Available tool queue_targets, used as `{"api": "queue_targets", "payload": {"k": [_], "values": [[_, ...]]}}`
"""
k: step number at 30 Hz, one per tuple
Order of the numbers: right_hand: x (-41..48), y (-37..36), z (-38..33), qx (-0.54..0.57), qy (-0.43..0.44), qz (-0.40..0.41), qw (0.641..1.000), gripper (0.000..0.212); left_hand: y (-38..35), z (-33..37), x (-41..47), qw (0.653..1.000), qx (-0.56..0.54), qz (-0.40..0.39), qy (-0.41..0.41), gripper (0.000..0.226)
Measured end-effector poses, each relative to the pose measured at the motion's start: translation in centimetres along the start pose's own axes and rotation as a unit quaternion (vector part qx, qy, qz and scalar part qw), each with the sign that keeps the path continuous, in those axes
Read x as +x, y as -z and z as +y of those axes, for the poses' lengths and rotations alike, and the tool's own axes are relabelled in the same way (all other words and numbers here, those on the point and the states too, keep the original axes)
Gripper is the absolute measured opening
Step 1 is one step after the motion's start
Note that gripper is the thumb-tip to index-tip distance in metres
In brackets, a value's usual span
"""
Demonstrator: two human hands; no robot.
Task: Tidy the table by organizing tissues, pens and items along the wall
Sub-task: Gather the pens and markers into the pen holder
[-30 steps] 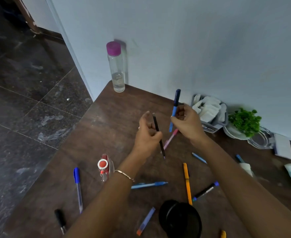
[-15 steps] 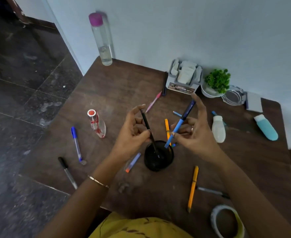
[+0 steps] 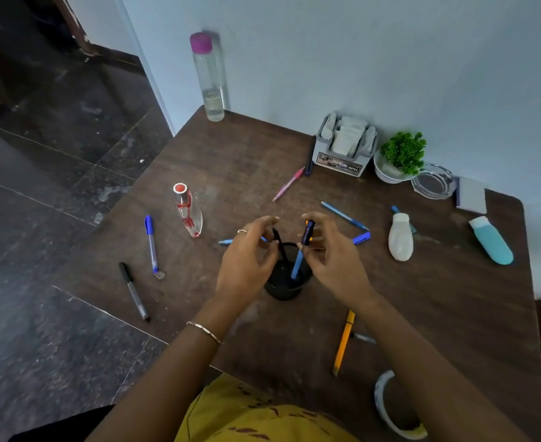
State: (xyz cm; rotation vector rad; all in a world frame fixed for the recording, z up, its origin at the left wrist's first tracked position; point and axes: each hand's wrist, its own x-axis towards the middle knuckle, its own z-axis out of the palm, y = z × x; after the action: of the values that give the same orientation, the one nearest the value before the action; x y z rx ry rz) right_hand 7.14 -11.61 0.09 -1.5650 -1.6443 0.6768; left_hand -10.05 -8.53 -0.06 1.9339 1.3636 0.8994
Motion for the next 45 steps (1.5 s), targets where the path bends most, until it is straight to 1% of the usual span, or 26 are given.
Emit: {"api": "queue_targets", "payload": {"k": [2,5,9,13,14,16,19,21,22,24,26,28,31,34,36,38,40,43,45], "values": [[0.3,-0.4,0.2,-0.03,0.012,0.004,0.999,0.048,-0.2,-0.2,0.3,1.0,0.024,0.013,-0.015,0.033],[0.6,-0.7,0.4,-0.075,0.022,0.007,0.997,0.048,-0.4,-0.3,0.9,0.999,0.03,0.015,-0.026,0.022],[1.0,-1.0,1.4,-0.13,0.015,-0.029,0.991,0.049,-0.3,-0.6,1.5,1.0,0.019,-0.005,-0.023,0.019],[1.2,-0.9,1.8,-0.14,0.014,-0.061,0.988,0.052,-0.3,-1.1,2.8,1.0,-0.01,-0.022,-0.016,0.019],[1.3,-0.8,1.7,-0.131,0.005,-0.057,0.99,0.054,-0.2,-1.1,3.3,1.0,-0.019,-0.021,-0.01,0.018],[1.8,-0.4,1.4,-0.103,-0.017,-0.022,0.994,0.054,0.0,-1.2,4.5,0.999,-0.035,-0.013,0.002,0.016],[4.1,0.1,2.0,-0.103,-0.05,0.036,0.993,0.043,0.1,-1.8,7.6,0.999,-0.031,-0.023,0.029,0.011],[6.4,0.3,3.3,-0.123,-0.067,0.055,0.989,0.033,-0.3,-2.7,10.4,0.997,0.007,-0.051,0.062,0.016],[7.9,0.4,3.9,-0.139,-0.074,0.057,0.986,0.031,-0.6,-3.1,12.0,0.993,0.038,-0.071,0.085,0.023],[10.9,0.5,5.1,-0.185,-0.081,0.043,0.978,0.033,-1.4,-3.9,14.9,0.977,0.114,-0.124,0.129,0.041],[13.5,0.7,6.2,-0.244,-0.089,0.0,0.966,0.04,-2.3,-4.3,17.0,0.96,0.173,-0.17,0.141,0.055],[15.7,0.6,7.5,-0.291,-0.104,-0.049,0.95,0.046,-3.6,-4.6,18.7,0.949,0.214,-0.199,0.119,0.059],[17.7,0.0,9.3,-0.332,-0.133,-0.118,0.927,0.053,-5.8,-5.0,20.8,0.934,0.267,-0.229,0.061,0.053],[19.2,-1.0,10.3,-0.354,-0.152,-0.14,0.912,0.056,-7.5,-5.7,22.3,0.928,0.257,-0.27,0.024,0.045],[19.8,-1.5,10.5,-0.369,-0.158,-0.15,0.903,0.061,-8.2,-6.2,22.7,0.92,0.249,-0.302,-0.011,0.041],[20.2,-2.0,10.8,-0.382,-0.163,-0.155,0.896,0.065,-8.5,-6.8,22.8,0.919,0.247,-0.307,-0.028,0.045],[20.3,-2.5,11.0,-0.397,-0.159,-0.142,0.892,0.064,-8.6,-7.4,22.6,0.92,0.251,-0.299,-0.022,0.058],[20.6,-2.9,11.2,-0.406,-0.151,-0.119,0.893,0.056,-8.2,-7.8,22.3,0.923,0.264,-0.281,0.002,0.075],[20.7,-3.2,11.3,-0.404,-0.14,-0.103,0.898,0.046,-7.3,-8.0,21.9,0.931,0.252,-0.263,0.027,0.074]]}}
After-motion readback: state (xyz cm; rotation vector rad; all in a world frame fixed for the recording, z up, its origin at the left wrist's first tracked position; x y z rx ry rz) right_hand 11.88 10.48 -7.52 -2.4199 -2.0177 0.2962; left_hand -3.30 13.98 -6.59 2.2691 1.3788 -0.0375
